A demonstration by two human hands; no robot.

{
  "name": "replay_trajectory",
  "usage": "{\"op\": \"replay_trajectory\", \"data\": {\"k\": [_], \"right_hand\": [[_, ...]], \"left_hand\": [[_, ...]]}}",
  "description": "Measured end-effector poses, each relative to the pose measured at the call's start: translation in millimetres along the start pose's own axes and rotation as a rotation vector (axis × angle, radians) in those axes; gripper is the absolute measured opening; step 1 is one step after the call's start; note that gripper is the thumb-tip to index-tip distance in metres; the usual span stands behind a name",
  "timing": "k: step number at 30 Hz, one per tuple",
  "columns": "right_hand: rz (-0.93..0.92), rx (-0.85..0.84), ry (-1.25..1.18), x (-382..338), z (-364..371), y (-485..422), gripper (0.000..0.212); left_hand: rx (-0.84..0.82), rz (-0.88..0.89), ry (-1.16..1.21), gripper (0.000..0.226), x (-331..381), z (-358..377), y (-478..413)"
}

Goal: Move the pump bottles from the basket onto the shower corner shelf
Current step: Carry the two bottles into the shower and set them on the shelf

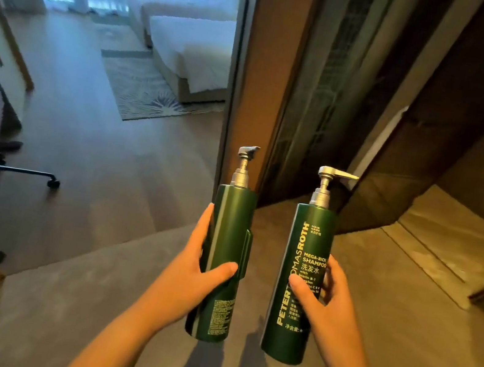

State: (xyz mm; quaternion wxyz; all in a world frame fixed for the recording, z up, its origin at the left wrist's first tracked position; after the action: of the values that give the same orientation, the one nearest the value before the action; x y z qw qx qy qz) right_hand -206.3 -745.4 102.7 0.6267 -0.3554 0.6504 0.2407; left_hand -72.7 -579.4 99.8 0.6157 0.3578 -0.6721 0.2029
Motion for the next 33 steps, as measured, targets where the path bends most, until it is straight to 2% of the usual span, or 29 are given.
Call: {"op": "replay_trajectory", "data": {"k": [3,9,19,21,26,33], "right_hand": [[0.025,0.087,-0.009,19.8,-26.5,-12.4,0.062],[0.075,0.200,-0.007,48.0,-45.0,-74.5,0.064],[0.043,0.257,0.091,63.0,-64.2,-206.2,0.064],[0.054,0.272,0.171,68.2,-75.6,-208.1,0.066],[0.162,0.299,0.316,80.7,-142.7,-206.4,0.067],[0.216,0.498,0.303,106.8,-269.1,-228.6,0.063]], "left_hand": [[-0.078,-0.019,-0.036,0.093,2.4,27.5,-34.7],[-0.149,-0.056,-0.026,0.095,7.1,48.5,-120.1],[-0.274,-0.021,0.078,0.096,37.1,59.9,-267.0],[-0.358,-0.045,0.130,0.097,37.4,83.5,-289.2],[-0.583,-0.077,0.077,0.095,46.6,165.6,-329.9],[-0.681,-0.105,-0.044,0.093,76.1,297.5,-386.7]]}}
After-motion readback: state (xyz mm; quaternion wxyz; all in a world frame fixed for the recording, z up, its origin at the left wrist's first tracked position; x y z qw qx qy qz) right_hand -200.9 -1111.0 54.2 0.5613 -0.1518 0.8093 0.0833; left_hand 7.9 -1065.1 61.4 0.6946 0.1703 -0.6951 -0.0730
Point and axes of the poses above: each hand's wrist, its own y-axis away from the middle knuckle, its own z-axis out of the palm, x = y × z, the point moved 3 cm from there along -y, towards the middle knuckle, and after that the axes turned 11 degrees about -z, right-handed, at the moved point
